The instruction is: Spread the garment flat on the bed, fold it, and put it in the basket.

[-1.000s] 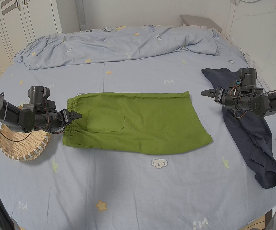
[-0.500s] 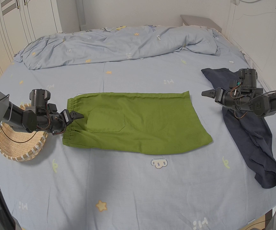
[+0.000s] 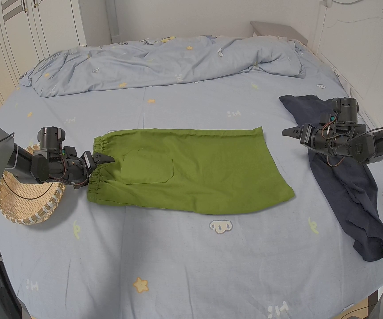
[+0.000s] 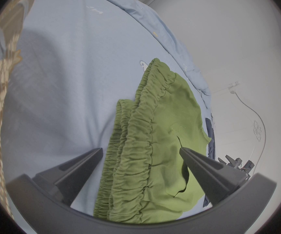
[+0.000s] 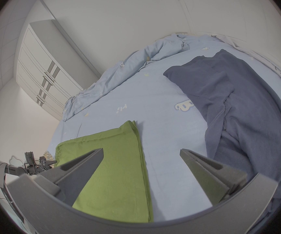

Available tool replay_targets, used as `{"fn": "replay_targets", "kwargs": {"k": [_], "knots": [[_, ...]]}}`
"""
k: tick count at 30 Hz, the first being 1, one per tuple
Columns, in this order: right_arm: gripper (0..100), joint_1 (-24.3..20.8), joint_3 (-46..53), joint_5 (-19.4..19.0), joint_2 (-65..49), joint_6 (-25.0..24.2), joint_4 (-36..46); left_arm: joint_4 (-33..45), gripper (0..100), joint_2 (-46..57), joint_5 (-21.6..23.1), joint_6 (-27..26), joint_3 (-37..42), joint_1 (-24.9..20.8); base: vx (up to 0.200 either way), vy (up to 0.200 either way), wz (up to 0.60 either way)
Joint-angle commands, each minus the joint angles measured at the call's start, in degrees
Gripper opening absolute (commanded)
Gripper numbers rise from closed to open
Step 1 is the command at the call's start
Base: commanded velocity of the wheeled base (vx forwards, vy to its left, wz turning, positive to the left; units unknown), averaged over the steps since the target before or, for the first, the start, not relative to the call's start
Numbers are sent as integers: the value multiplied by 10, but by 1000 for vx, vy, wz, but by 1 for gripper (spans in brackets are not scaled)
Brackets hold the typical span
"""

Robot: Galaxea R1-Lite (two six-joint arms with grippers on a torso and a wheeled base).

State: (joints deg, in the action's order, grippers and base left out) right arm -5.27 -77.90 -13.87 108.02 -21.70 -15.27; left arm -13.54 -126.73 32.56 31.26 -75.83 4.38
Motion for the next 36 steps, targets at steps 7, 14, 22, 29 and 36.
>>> {"fn": "replay_targets", "kwargs": {"k": [7, 14, 22, 29, 36], "knots": [[100, 1, 5, -1, -2, 0, 0, 2, 0, -20, 0, 10, -9, 1, 0, 0, 0], [100, 5, 9, -4, -2, -2, 4, 5, 0, 11, -4, 10, -3, 1, 0, 0, 0], [100, 26, -14, -66, 10, -5, 75, 27, 0, 55, -4, 10, -1, 2, 0, 0, 0], [100, 29, -42, -138, 58, -6, 136, 33, 0, 62, -4, 8, -1, 3, 0, 0, 0], [100, 6, -53, -143, 105, -7, 136, 33, 0, 62, -4, 6, -1, 3, 0, 0, 0]]}}
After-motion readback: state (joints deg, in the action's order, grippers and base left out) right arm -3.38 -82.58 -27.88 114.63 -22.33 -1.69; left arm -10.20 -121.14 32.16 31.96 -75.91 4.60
